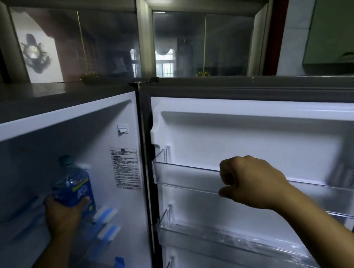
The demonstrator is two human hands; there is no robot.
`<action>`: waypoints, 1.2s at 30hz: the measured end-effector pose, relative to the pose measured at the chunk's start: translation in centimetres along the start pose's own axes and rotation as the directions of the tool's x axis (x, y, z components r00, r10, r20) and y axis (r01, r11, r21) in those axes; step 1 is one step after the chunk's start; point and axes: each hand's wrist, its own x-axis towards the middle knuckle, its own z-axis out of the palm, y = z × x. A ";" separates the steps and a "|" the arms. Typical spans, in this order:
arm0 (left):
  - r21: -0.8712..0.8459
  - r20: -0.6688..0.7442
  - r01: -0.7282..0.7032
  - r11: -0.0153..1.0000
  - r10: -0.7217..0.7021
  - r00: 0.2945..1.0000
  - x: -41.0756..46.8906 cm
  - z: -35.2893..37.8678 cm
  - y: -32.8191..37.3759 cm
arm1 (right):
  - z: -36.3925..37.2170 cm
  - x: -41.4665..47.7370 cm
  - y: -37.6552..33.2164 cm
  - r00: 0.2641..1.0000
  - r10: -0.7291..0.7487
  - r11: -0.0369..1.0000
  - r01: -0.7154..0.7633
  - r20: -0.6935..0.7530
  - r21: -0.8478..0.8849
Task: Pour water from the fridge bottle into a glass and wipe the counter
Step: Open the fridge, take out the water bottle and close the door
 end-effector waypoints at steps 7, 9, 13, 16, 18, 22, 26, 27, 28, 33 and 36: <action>-0.092 -0.110 -0.020 0.996 0.010 0.994 -3.5 0.5 1.2 | 0.1 0.1 0.4 1.000 -0.004 1.000 0.004 0.006 -0.018; -0.111 -0.101 -0.058 0.992 0.047 0.994 -5.1 0.8 2.4 | 0.0 -0.4 0.7 1.000 -0.020 0.999 0.020 -0.004 -0.047; -0.191 0.003 -0.155 0.969 0.158 0.987 -9.4 1.3 5.5 | -1.1 -2.1 2.3 1.000 0.023 0.997 -0.024 -0.006 -0.075; -0.223 0.069 -0.197 0.955 0.217 0.974 -12.4 1.4 7.1 | -2.1 -3.9 4.0 0.997 0.083 0.992 -0.083 -0.012 -0.091; -0.221 0.105 -0.200 0.954 0.228 0.968 -14.0 1.3 7.8 | -2.6 -5.1 4.9 0.992 0.126 0.988 -0.127 -0.023 -0.089; -0.201 0.149 -0.209 0.957 0.241 0.959 -17.1 -0.1 8.7 | -3.2 -7.3 5.4 0.985 0.156 0.979 -0.163 -0.067 -0.120; -0.158 0.162 -0.208 0.965 0.234 0.959 -20.5 -2.7 9.3 | -3.3 -9.3 4.3 0.991 0.060 0.979 -0.082 -0.119 -0.187; -0.146 0.161 -0.201 0.969 0.224 0.961 -21.4 -3.4 9.4 | -3.4 -9.8 3.9 0.992 0.027 0.977 -0.052 -0.121 -0.207; -0.141 0.161 -0.193 0.971 0.215 0.963 -22.5 -4.2 9.5 | -3.5 -10.4 3.6 0.993 -0.007 0.974 -0.021 -0.120 -0.227; -0.131 0.173 -0.175 0.976 0.196 0.965 -28.6 -8.6 10.7 | -5.1 -14.9 3.0 0.986 -0.140 0.956 0.110 -0.090 -0.273; -0.148 0.158 -0.158 0.976 0.182 0.971 -32.2 -11.0 11.3 | -6.7 -18.2 3.0 0.954 -0.268 0.935 0.224 -0.134 -0.275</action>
